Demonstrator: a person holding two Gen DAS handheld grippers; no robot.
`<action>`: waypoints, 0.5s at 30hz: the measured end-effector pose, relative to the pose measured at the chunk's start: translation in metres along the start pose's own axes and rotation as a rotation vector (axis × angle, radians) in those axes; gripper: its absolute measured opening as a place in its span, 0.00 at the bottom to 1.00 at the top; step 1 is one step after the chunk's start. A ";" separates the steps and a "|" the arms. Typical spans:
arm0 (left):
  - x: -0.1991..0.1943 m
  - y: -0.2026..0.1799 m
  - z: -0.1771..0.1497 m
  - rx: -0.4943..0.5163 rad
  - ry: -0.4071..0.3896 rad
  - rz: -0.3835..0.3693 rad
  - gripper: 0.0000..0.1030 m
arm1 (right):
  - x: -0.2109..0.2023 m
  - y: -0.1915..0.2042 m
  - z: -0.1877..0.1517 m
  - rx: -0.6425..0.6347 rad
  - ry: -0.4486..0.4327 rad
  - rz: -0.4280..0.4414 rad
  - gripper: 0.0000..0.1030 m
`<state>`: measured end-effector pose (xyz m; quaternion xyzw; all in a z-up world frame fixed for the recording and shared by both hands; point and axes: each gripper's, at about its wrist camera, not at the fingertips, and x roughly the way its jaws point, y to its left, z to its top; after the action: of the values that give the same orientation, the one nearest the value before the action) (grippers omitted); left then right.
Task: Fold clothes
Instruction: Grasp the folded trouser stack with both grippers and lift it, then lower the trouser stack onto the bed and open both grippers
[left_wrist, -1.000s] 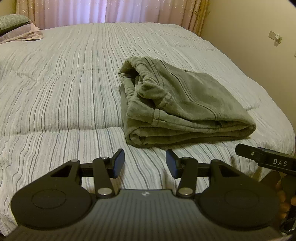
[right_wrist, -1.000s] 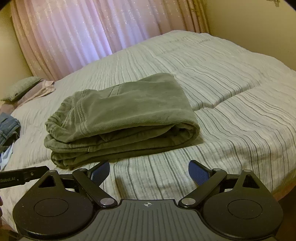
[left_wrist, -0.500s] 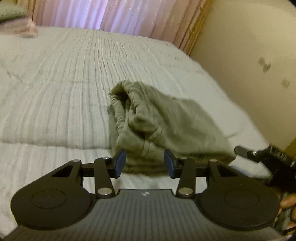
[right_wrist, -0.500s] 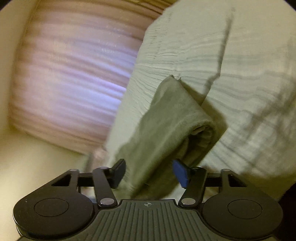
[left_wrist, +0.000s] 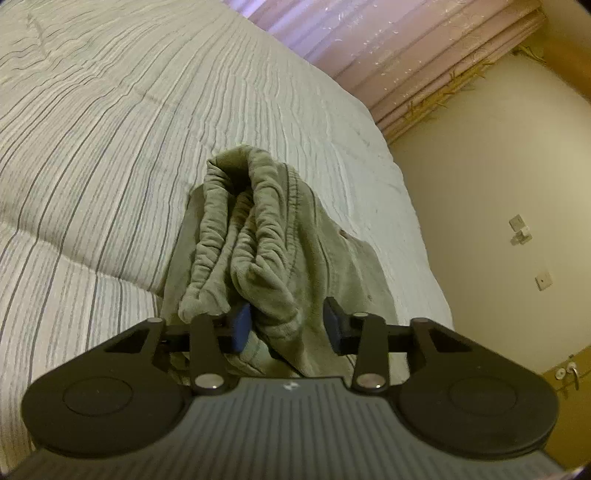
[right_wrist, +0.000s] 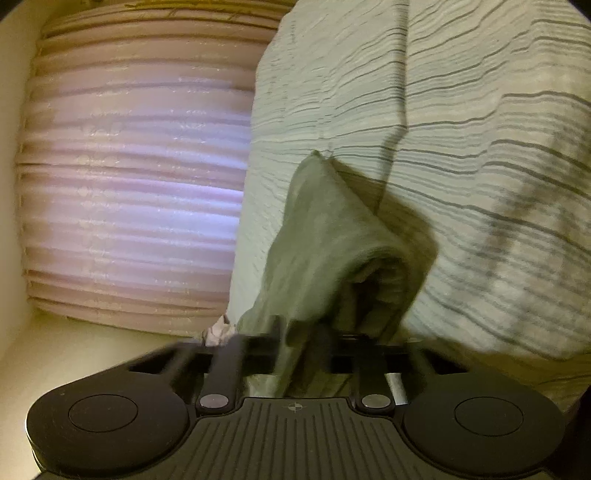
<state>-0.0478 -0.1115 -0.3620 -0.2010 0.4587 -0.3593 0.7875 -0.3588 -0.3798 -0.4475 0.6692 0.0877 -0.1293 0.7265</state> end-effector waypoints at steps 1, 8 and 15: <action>-0.003 -0.001 -0.001 0.016 -0.019 0.005 0.17 | -0.001 0.001 -0.001 -0.016 -0.010 -0.012 0.08; -0.019 0.000 -0.024 0.187 -0.096 0.011 0.15 | 0.008 0.020 -0.024 -0.266 -0.024 -0.220 0.06; -0.015 -0.007 -0.024 0.254 -0.067 0.060 0.22 | -0.015 0.056 -0.033 -0.527 -0.017 -0.286 0.63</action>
<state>-0.0765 -0.1047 -0.3604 -0.0980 0.3887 -0.3839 0.8318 -0.3546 -0.3419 -0.3924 0.4372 0.2052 -0.2087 0.8504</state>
